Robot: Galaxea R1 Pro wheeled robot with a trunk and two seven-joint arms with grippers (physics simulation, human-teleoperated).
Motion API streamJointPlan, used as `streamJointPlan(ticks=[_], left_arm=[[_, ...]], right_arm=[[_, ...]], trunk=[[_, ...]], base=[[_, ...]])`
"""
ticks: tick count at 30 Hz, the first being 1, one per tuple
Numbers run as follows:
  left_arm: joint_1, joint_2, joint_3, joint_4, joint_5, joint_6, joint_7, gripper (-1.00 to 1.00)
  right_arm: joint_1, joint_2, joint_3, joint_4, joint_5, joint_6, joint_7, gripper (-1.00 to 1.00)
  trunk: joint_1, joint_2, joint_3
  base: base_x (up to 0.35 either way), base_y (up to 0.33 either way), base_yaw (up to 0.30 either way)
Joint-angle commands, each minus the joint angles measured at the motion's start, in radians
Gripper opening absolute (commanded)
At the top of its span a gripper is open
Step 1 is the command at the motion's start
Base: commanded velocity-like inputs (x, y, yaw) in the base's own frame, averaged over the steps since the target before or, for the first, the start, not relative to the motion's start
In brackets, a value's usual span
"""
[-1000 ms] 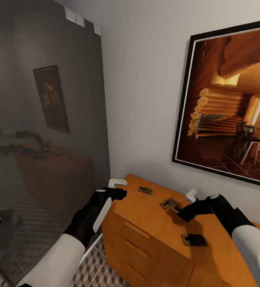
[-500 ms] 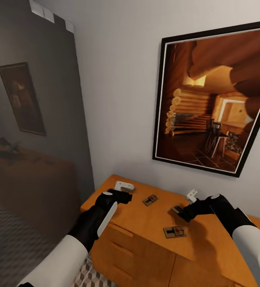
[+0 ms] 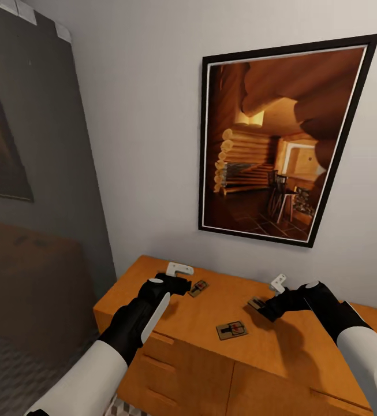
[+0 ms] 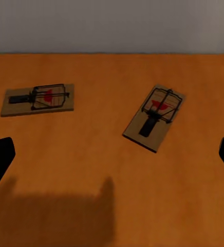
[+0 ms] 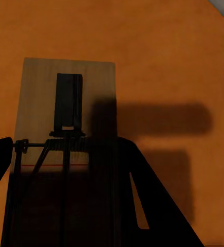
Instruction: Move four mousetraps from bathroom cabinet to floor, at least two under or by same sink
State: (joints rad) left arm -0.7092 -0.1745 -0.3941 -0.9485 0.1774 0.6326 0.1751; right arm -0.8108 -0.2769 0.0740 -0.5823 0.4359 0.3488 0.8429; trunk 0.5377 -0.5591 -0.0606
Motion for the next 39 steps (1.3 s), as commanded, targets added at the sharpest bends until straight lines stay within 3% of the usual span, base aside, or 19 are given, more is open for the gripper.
streamJointPlan(ticks=[1,19,23,25,27,32,33,35,39], left_arm=[[-0.001,0.000,-0.001,-0.001,0.010,0.004,0.009,1.00],[-0.001,0.000,-0.003,-0.003,0.013,0.005,0.002,1.00],[-0.001,0.000,-0.004,-0.002,0.014,0.003,-0.001,1.00],[-0.001,0.000,-0.004,-0.001,0.014,0.003,-0.001,1.00],[-0.001,0.000,-0.004,-0.001,0.014,0.004,-0.002,1.00],[-0.001,0.000,-0.005,-0.001,0.013,0.004,0.000,1.00],[-0.001,0.000,-0.005,-0.001,0.013,0.004,-0.001,1.00],[-0.001,0.000,-0.005,-0.001,0.013,0.004,-0.001,1.00],[-0.001,0.000,-0.005,-0.001,0.012,0.005,0.000,1.00]], right_arm=[[-0.001,-0.001,0.003,-0.002,0.003,0.006,0.004,-1.00],[-0.001,-0.003,0.001,-0.002,0.003,0.005,-0.001,-1.00],[-0.001,-0.004,-0.001,-0.001,-0.003,0.007,-0.140,-1.00],[-0.001,-0.004,-0.007,-0.001,-0.005,0.010,-0.162,-1.00],[-0.001,-0.004,-0.042,-0.001,-0.006,0.012,-0.173,-1.00],[-0.001,-0.002,-0.282,-0.002,-0.005,0.018,-0.185,-1.00],[-0.001,-0.002,-0.307,-0.002,-0.004,0.018,-0.189,-1.00],[-0.001,-0.002,-0.333,-0.002,-0.004,0.021,-0.199,-1.00],[-0.001,-0.002,-0.348,-0.004,-0.001,0.050,-0.208,-1.00]], trunk=[[0.001,-0.002,-0.002],[0.001,-0.002,-0.002],[0.001,-0.002,-0.002],[0.001,-0.002,-0.002],[0.001,-0.002,-0.002],[0.001,-0.002,-0.002],[0.001,-0.002,-0.002],[0.001,-0.002,-0.002],[0.001,-0.002,-0.002]], base=[[0.000,0.000,-0.029],[-0.020,0.099,-0.060],[0.000,0.001,-0.277],[0.000,0.000,-0.290],[0.000,0.000,-0.294],[0.000,0.000,-0.296],[0.000,0.000,-0.297],[0.000,0.000,-0.297],[0.000,0.000,-0.297]])
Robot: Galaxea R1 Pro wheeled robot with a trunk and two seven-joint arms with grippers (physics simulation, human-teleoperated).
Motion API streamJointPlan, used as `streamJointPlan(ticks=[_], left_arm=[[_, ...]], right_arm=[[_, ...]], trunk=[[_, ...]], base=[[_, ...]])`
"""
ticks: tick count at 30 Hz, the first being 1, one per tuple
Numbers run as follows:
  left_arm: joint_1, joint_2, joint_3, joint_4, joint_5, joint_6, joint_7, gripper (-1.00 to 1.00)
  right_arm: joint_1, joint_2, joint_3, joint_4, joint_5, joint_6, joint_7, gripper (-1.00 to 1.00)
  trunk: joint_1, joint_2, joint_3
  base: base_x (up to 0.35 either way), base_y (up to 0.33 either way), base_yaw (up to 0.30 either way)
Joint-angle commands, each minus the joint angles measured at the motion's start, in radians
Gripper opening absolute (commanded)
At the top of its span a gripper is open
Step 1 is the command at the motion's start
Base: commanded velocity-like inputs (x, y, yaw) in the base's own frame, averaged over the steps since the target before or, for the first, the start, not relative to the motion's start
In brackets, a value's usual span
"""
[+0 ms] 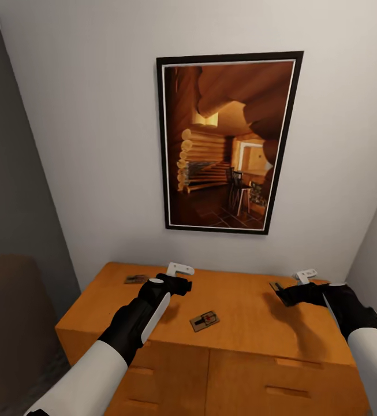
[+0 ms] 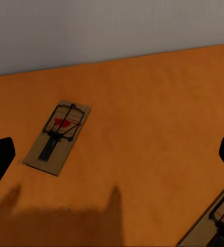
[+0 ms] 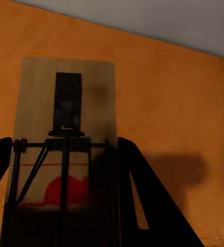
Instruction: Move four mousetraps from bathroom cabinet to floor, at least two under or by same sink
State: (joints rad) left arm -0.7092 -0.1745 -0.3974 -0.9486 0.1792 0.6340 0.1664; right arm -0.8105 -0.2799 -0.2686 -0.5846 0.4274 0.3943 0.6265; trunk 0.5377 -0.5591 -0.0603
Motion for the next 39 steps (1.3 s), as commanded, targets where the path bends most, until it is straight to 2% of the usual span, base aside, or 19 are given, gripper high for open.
streamJointPlan(ticks=[1,10,12,13,16,20,26,39], left_arm=[[-0.001,0.000,-0.001,-0.001,0.010,0.004,0.008,1.00],[-0.001,0.000,-0.005,-0.001,0.009,0.006,0.001,1.00],[-0.001,0.000,-0.006,0.000,0.007,0.006,-0.031,1.00],[-0.001,0.000,-0.015,0.000,0.006,0.006,-0.076,1.00],[-0.001,0.000,-0.057,0.000,0.002,0.007,-0.106,1.00],[-0.001,0.000,-0.057,-0.004,0.003,0.004,-0.108,1.00],[-0.001,0.000,-0.058,-0.011,0.005,0.003,-0.074,1.00],[-0.001,0.000,-0.053,-0.011,0.006,0.003,-0.072,1.00]], right_arm=[[-0.001,0.001,-0.009,-0.003,0.008,0.030,0.008,-1.00],[-0.001,0.001,-0.010,-0.004,0.010,0.066,0.005,-1.00],[-0.001,0.001,-0.010,-0.004,0.010,0.066,0.004,-1.00],[-0.001,0.001,-0.010,-0.003,0.010,0.065,0.004,-1.00],[-0.001,0.001,-0.010,-0.002,0.009,0.064,0.003,-1.00],[-0.001,0.001,-0.011,-0.002,0.008,0.065,0.003,-1.00],[-0.001,0.002,-0.009,-0.001,0.008,0.065,0.004,-1.00],[-0.001,0.002,-0.009,-0.001,0.008,0.062,0.003,-1.00]], trunk=[[0.000,-0.002,-0.002],[0.000,-0.002,-0.001],[0.000,-0.002,-0.001],[0.000,-0.002,-0.001],[0.000,-0.002,-0.001],[0.000,-0.002,-0.001],[0.000,-0.002,-0.001],[0.000,-0.002,0.004]], base=[[0.000,0.000,-0.286],[0.000,0.000,-0.222],[0.000,0.000,-0.065],[0.000,0.000,-0.021],[0.000,0.000,-0.010],[0.000,0.000,-0.003],[0.000,0.000,-0.024],[0.000,0.000,-0.253]])
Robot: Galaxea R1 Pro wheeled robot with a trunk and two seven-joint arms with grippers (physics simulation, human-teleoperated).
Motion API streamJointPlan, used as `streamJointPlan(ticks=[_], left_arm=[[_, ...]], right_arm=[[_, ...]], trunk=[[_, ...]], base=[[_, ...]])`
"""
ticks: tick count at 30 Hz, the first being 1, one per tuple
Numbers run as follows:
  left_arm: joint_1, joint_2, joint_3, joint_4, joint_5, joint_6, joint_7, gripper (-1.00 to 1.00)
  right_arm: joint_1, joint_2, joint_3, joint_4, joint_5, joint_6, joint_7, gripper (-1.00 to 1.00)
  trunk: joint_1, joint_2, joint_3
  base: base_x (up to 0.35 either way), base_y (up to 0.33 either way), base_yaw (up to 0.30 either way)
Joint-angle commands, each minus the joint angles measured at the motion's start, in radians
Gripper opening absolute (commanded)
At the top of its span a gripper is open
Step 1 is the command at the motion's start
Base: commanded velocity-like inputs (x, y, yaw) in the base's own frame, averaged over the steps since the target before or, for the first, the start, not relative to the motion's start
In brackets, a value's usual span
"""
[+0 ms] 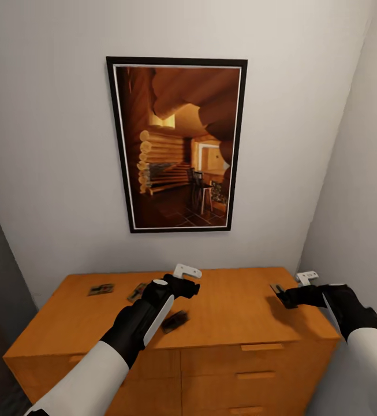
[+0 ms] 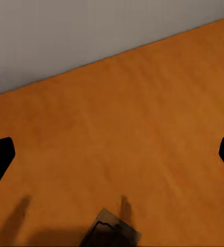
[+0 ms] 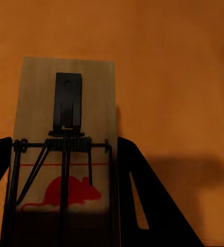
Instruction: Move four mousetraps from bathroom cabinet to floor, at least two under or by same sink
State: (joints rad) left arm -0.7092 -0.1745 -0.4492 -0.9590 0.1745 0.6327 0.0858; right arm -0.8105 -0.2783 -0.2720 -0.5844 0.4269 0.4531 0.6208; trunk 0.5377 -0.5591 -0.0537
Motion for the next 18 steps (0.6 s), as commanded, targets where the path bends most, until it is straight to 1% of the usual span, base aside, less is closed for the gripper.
streamJointPlan(ticks=[1,13,14,16,18], left_arm=[[-0.001,0.000,-0.002,-0.001,0.011,0.004,0.009,1.00],[-0.001,0.000,-0.002,-0.001,0.011,0.004,0.011,1.00],[0.005,0.000,-0.008,0.005,0.012,0.008,0.011,1.00],[0.016,0.000,-0.017,0.016,0.007,-0.003,0.014,1.00],[0.027,0.000,-0.006,0.027,0.000,-0.015,0.018,1.00]], right_arm=[[-0.001,0.001,-0.006,-0.002,0.009,0.003,0.009,-1.00],[-0.001,0.001,-0.006,-0.001,0.007,-0.004,0.008,-1.00],[-0.001,0.007,-0.006,0.005,0.009,-0.007,0.002,-1.00],[-0.001,0.019,-0.006,0.009,0.009,-0.007,-0.005,-1.00],[-0.001,0.030,-0.005,0.012,0.012,-0.007,-0.006,-1.00]], trunk=[[0.001,-0.002,-0.002],[0.001,-0.002,-0.002],[0.001,-0.002,-0.002],[0.001,-0.002,-0.002],[0.001,-0.002,-0.002]], base=[[0.000,0.000,-0.125],[0.000,0.000,-0.015],[0.000,0.000,0.000],[0.000,0.000,0.000],[0.000,0.000,0.000]])
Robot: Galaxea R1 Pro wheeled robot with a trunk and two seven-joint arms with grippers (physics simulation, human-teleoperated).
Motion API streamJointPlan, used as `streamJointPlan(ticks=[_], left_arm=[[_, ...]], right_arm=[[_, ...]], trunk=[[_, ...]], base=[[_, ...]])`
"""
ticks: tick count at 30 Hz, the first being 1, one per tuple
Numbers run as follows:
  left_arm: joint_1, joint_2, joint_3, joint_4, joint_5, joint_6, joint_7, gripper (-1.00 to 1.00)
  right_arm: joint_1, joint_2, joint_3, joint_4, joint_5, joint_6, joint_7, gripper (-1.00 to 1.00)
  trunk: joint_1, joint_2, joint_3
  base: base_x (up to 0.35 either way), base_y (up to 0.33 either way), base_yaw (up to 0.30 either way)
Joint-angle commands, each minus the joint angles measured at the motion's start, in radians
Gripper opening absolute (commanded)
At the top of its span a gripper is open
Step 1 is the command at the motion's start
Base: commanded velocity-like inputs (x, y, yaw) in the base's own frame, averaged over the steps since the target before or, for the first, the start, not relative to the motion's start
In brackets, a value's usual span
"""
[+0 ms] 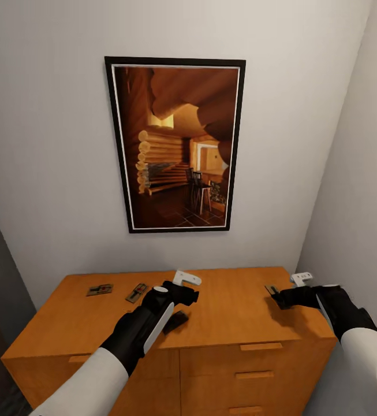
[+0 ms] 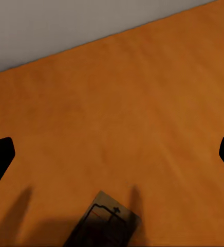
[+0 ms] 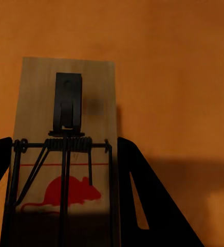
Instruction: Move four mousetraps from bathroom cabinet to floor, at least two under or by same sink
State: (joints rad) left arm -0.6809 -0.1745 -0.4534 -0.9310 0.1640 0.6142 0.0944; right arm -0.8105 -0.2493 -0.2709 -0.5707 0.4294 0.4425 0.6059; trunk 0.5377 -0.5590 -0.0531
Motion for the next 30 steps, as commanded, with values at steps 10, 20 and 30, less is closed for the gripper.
streamJointPlan(ticks=[10,20,30], left_arm=[[0.009,0.000,0.010,0.010,0.013,0.009,0.001,1.00],[0.010,0.000,-0.011,-0.039,0.009,0.065,0.006,1.00],[0.010,0.011,-0.058,-0.125,0.008,0.324,0.010,1.00]], right_arm=[[-0.001,0.016,-0.005,0.004,0.014,0.002,0.007,-1.00],[-0.001,0.016,-0.005,0.005,0.015,0.002,0.007,-1.00],[-0.001,0.017,-0.004,0.005,0.016,0.003,0.009,-1.00]], trunk=[[0.000,-0.002,-0.002],[0.000,-0.002,-0.002],[0.000,-0.002,-0.002]], base=[[0.000,0.000,0.000],[0.000,0.000,0.000],[0.000,0.000,-0.013]])
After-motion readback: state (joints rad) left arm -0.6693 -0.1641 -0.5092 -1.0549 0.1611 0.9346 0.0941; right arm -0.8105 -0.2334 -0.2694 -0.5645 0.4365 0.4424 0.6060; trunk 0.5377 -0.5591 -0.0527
